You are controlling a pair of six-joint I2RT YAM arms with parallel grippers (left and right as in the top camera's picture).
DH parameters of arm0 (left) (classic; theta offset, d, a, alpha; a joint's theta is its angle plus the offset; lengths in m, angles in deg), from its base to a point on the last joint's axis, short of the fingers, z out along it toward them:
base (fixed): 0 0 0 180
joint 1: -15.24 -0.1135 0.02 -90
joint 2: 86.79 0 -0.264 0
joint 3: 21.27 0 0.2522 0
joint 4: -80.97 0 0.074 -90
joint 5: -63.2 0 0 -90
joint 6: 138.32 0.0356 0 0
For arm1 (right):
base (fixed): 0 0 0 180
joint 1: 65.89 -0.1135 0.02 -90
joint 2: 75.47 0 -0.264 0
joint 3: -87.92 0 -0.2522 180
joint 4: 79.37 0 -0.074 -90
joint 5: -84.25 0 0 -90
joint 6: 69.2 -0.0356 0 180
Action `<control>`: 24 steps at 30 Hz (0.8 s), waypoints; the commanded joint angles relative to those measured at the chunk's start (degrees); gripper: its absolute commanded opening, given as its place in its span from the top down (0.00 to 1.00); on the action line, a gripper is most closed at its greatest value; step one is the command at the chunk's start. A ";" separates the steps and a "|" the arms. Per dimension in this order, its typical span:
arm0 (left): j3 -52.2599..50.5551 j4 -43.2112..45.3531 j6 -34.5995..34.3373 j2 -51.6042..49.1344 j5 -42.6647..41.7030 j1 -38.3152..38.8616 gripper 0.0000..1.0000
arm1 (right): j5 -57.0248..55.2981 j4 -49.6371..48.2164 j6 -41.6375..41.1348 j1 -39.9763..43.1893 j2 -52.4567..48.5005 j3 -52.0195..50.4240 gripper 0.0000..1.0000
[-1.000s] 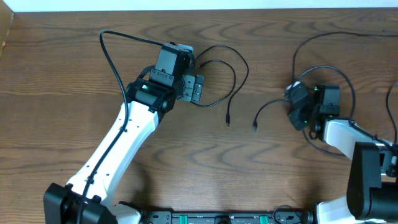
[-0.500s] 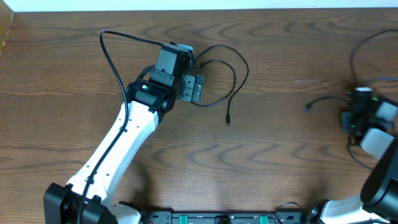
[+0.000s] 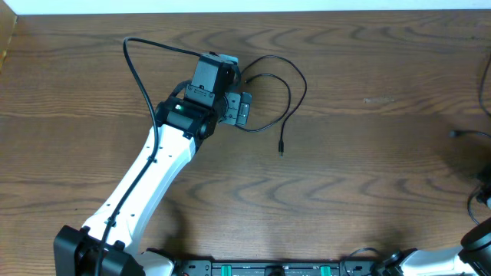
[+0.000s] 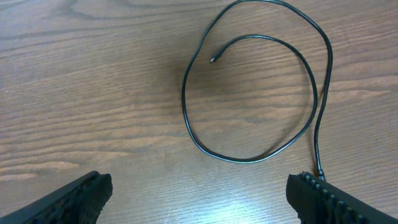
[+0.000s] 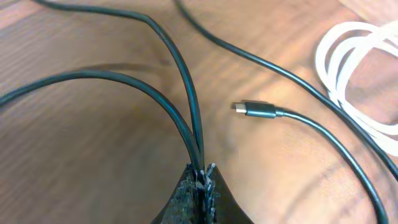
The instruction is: Untangle cables
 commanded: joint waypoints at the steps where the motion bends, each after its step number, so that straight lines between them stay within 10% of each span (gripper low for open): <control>1: 0.63 -0.15 0.79 0.46 0.52 -0.15 0.05 | -0.61 0.11 -8.52 2.34 -0.57 0.90 0.99; 11: 0.63 -0.13 0.79 0.46 0.52 -0.15 0.05 | -1.03 1.14 -11.87 3.26 -0.57 0.87 0.98; 19: 0.63 -0.13 0.79 0.46 0.52 -0.15 0.05 | 0.46 0.92 -14.12 3.30 -0.44 0.90 0.17; 24: 0.63 -0.13 0.79 0.46 0.52 -0.15 0.05 | 6.88 0.70 -15.65 3.26 0.37 0.90 0.01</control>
